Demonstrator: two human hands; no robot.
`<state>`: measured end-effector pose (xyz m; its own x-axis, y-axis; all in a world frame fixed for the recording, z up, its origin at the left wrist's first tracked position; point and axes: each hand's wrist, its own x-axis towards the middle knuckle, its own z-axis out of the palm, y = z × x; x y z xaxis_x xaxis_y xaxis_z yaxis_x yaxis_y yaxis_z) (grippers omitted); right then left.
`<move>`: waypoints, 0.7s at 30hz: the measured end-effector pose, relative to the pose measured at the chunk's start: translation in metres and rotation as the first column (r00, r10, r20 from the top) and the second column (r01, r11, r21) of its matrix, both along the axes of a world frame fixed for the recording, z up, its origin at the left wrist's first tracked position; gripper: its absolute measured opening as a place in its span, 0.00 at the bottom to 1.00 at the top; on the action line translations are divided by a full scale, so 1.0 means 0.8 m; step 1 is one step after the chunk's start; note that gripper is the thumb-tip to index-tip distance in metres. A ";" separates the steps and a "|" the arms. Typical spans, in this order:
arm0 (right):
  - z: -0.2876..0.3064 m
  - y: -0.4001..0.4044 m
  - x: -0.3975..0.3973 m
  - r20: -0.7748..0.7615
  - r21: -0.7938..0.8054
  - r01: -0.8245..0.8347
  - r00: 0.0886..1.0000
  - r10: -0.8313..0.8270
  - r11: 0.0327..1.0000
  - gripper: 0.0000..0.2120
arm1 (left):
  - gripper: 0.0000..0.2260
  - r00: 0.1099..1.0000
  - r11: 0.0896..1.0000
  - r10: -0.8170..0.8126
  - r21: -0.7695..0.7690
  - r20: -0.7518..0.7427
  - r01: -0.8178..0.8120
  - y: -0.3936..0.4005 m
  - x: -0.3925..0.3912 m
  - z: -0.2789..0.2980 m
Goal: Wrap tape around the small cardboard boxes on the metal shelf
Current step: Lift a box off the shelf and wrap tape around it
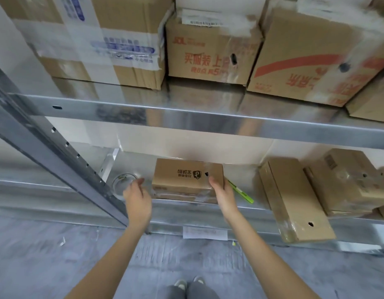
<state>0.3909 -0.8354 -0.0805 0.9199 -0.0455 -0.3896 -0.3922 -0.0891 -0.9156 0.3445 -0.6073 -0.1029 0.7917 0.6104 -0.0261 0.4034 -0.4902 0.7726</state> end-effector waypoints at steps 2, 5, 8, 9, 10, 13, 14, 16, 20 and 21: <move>-0.003 -0.001 0.000 -0.006 0.006 0.006 1.000 -0.006 1.000 0.16 | 0.22 0.956 0.944 -0.137 0.258 -0.261 0.206 0.027 -0.007 -0.016; -0.001 0.003 0.000 -0.002 0.009 0.010 1.000 -0.009 1.000 0.15 | 0.29 0.819 0.785 -0.122 0.450 -0.560 0.425 0.050 -0.010 -0.027; 0.001 0.005 -0.001 0.010 0.005 0.001 1.000 -0.001 1.000 0.16 | 0.21 0.781 0.666 -0.094 0.545 -0.617 0.510 0.064 -0.010 -0.024; 0.000 0.005 -0.001 0.010 0.000 -0.004 1.000 0.004 1.000 0.16 | 0.17 0.774 0.651 -0.089 0.552 -0.626 0.521 0.069 -0.010 -0.024; 0.000 0.004 0.000 0.010 0.000 -0.011 1.000 0.011 1.000 0.16 | 0.15 0.774 0.646 -0.090 0.555 -0.627 0.525 0.072 -0.011 -0.024; -0.001 0.003 0.001 0.004 0.000 -0.029 1.000 0.029 1.000 0.14 | 0.15 0.817 0.680 -0.127 0.550 -0.563 0.485 0.077 -0.016 -0.020; 0.001 0.003 0.001 -0.002 -0.001 -0.030 1.000 0.030 1.000 0.14 | 0.15 0.845 0.721 -0.146 0.529 -0.515 0.447 0.077 -0.018 -0.015; 0.004 0.004 0.000 -0.027 -0.008 -0.035 0.999 0.034 0.999 0.19 | 0.14 0.909 0.841 -0.184 0.418 -0.373 0.342 0.073 -0.024 0.003; 0.026 0.007 -0.008 0.101 -0.303 -0.021 0.993 0.054 0.953 0.41 | 0.03 0.974 0.974 -0.225 0.034 -0.015 0.226 0.045 -0.051 0.053; 0.035 0.009 -0.014 0.195 -0.419 -0.010 0.976 0.101 0.908 0.42 | 0.02 0.968 0.968 -0.243 -0.047 0.055 0.246 0.033 -0.061 0.066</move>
